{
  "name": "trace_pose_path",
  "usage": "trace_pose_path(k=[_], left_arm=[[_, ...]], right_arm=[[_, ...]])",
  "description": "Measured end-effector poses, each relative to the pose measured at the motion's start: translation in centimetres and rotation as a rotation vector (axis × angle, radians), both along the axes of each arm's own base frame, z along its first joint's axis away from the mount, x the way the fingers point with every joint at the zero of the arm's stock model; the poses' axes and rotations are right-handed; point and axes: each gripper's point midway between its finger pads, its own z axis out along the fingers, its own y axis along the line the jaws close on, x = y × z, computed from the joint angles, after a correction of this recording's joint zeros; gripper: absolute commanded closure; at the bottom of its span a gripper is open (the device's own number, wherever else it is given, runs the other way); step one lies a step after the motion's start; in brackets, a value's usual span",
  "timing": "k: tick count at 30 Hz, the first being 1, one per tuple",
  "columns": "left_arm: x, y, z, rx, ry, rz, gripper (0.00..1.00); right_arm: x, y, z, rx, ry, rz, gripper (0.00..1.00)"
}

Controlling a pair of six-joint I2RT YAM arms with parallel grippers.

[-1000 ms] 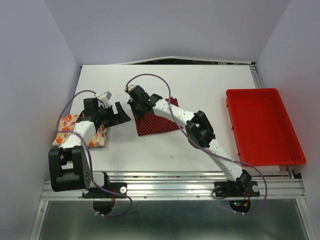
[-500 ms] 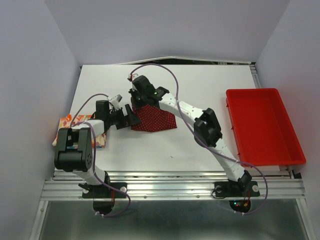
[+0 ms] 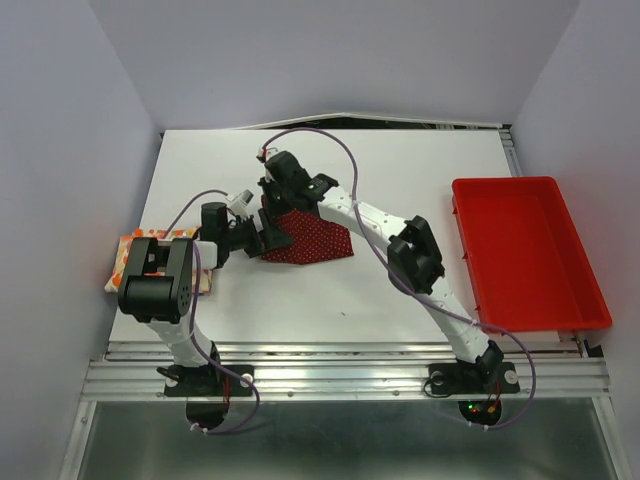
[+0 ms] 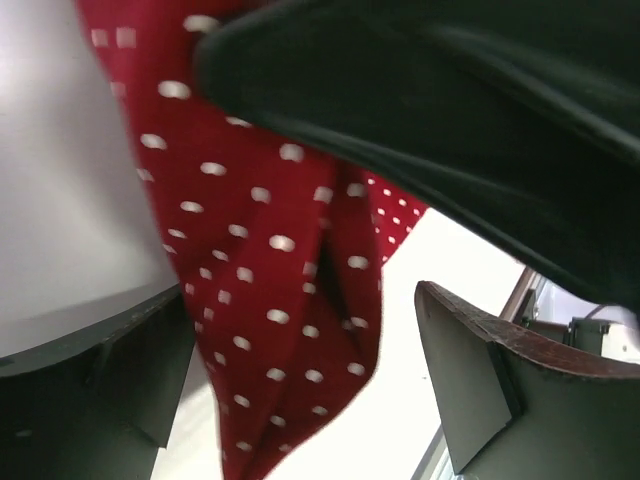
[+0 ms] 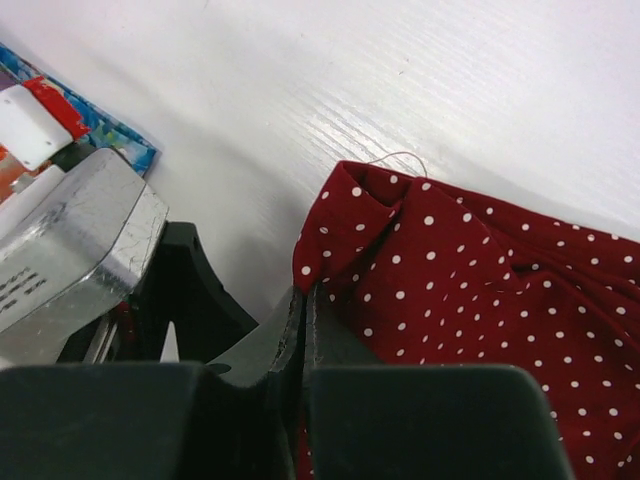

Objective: Fold and stack the skirts
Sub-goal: Neatly place the folded skirt to the corner

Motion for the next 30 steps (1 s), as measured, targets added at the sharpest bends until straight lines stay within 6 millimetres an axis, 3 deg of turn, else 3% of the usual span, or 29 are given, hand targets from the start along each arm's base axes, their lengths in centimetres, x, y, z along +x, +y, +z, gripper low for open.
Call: trace_pose_path(k=[4,14,15,16,17,18,19,21,24,26,30], left_arm=[[0.8,-0.2,-0.4,-0.030,0.015,0.020,0.17],[3.2,0.1,-1.2,-0.033,0.029,0.120,0.33],[3.4,-0.1,-1.2,-0.036,0.030,0.124,0.37],[3.6,-0.1,-1.3,-0.035,0.030,0.131,0.51],[3.7,-0.1,-1.4,-0.032,0.032,0.136,0.60],[3.7,-0.1,-1.5,-0.031,0.035,0.138,0.69],[3.7,0.0,-1.7,-0.023,0.044,0.148,0.83],[3.7,0.5,-2.6,0.026,0.083,0.169,0.97],[4.4,1.5,-2.7,0.131,0.125,0.189,1.00],[5.1,2.5,-1.8,0.230,0.108,0.192,1.00],[5.9,5.2,1.7,0.430,0.050,0.184,1.00]], right_arm=[[0.2,-0.1,0.1,0.016,0.017,-0.023,0.99],[0.7,-0.3,0.3,0.069,0.073,-0.084,0.99],[0.8,-0.3,0.3,0.076,0.080,-0.089,0.99],[0.8,-0.3,0.4,0.083,0.089,-0.092,0.98],[0.9,-0.4,0.4,0.089,0.096,-0.094,0.88],[0.9,-0.5,0.4,0.094,0.103,-0.094,0.62],[1.1,-0.6,0.4,0.103,0.114,-0.100,0.51],[1.6,-1.0,0.5,0.118,0.124,-0.112,0.27],[2.9,-2.4,0.2,0.129,0.132,-0.135,0.13],[3.6,-4.0,-0.4,0.120,0.154,-0.163,0.11],[6.4,-9.9,-1.9,0.099,0.194,-0.258,0.03]])
